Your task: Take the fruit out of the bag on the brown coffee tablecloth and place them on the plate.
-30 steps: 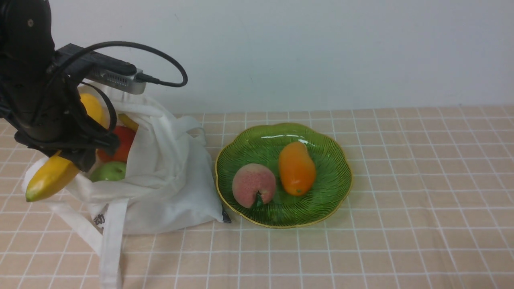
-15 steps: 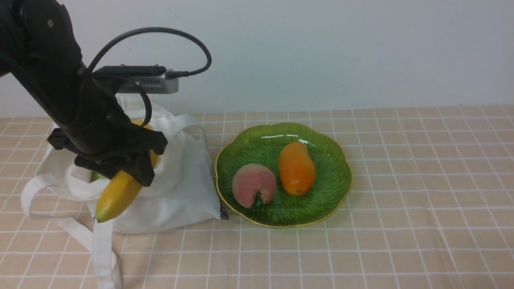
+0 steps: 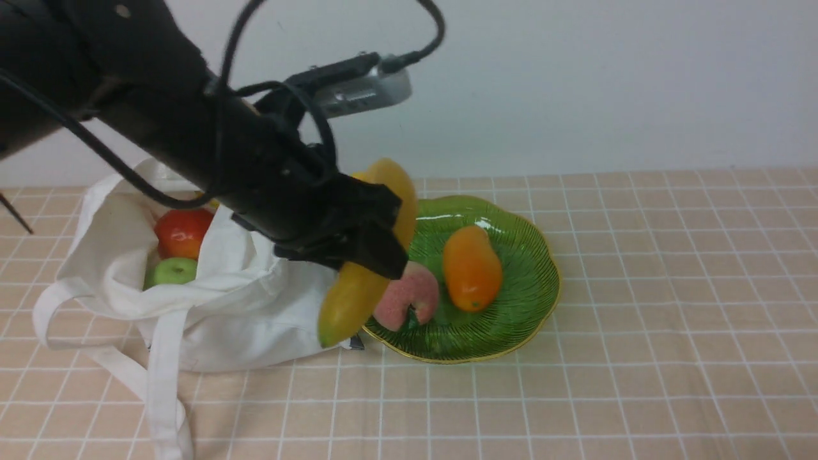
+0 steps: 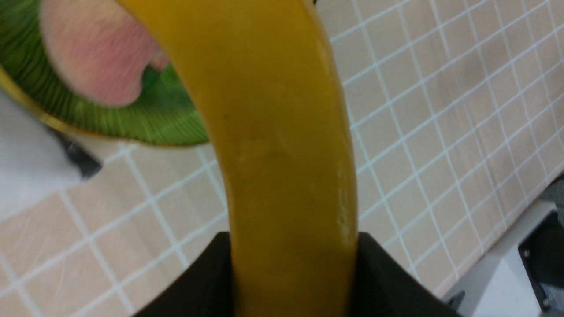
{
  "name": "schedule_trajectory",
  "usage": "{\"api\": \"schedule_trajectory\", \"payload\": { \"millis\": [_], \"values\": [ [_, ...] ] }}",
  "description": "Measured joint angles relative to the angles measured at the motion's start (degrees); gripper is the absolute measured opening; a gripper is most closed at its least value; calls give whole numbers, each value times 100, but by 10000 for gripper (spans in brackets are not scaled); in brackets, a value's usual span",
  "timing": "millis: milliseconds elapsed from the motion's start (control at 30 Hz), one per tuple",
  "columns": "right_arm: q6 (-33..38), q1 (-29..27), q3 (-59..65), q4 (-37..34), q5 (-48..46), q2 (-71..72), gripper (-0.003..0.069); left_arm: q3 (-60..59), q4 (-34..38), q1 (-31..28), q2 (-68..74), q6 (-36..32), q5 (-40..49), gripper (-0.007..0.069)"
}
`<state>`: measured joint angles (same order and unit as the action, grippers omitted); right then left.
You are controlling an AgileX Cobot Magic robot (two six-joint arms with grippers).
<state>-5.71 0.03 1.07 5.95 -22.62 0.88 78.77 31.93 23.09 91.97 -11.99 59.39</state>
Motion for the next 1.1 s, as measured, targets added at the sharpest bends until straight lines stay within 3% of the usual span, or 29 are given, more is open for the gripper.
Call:
{"api": "schedule_trajectory", "payload": {
  "millis": [133,300,567,900,1100],
  "values": [
    [0,0,0,0,0,0,-14,0,161,553,654,-12,-1617,282],
    [0,0,0,0,0,0,-14,0,721,760,1432,-6,-2608,282],
    [0,0,0,0,0,0,-14,0,1292,718,2146,-370,-3079,304],
    [0,0,0,0,0,0,-14,0,1275,569,2170,-522,-3282,637],
    [0,0,0,-6,0,0,-14,0,988,404,1906,-554,-2898,619]
  ]
}}
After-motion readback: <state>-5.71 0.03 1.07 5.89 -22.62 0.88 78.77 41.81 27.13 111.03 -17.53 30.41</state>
